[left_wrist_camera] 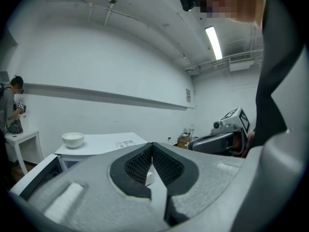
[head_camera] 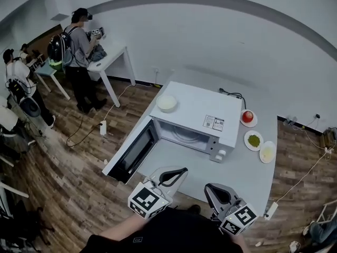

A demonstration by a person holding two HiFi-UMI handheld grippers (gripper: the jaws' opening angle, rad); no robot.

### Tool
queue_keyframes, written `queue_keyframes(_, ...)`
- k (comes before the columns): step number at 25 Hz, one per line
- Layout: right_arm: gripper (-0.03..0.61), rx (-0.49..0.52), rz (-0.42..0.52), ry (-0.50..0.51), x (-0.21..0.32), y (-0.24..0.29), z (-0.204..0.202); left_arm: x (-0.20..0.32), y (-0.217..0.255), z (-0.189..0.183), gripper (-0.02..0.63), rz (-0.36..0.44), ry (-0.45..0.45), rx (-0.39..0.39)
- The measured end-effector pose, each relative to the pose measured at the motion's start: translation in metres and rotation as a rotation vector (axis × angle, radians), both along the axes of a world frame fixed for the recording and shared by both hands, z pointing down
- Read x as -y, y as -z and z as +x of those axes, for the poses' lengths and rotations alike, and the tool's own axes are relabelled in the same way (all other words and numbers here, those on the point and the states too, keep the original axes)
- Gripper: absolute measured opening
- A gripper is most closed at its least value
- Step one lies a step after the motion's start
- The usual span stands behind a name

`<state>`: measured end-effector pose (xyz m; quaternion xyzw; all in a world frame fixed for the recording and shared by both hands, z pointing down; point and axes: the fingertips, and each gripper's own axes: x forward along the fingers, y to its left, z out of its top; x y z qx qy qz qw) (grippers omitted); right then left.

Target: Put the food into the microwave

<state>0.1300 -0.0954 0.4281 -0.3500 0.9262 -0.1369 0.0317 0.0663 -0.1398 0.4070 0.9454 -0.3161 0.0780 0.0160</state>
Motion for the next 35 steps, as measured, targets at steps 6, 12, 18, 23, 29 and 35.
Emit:
queue_keyframes(6,0.017,0.011,-0.040,0.036,0.031,-0.011,0.016,0.046,-0.003,0.003,0.009,0.021,0.035,0.097)
queue_keyframes(12,0.015,0.016,-0.052,0.008,0.072,-0.008,0.018,0.120,-0.007,-0.027,0.009,0.053,0.109,0.237)
queue_keyframes(18,0.015,-0.013,-0.068,-0.026,0.104,-0.007,0.011,0.186,-0.018,-0.049,0.011,0.072,0.107,0.400)
queue_keyframes(23,0.015,-0.016,-0.097,-0.066,0.123,-0.012,0.009,0.223,-0.029,-0.061,0.014,0.104,0.080,0.568)
queue_keyframes(29,0.017,-0.019,-0.119,-0.094,0.133,-0.016,0.008,0.254,-0.049,-0.078,0.106,0.089,0.078,0.752)
queue_keyframes(35,0.016,-0.014,-0.146,-0.144,0.136,-0.021,0.016,0.277,-0.053,-0.087,0.117,0.152,0.082,0.874)
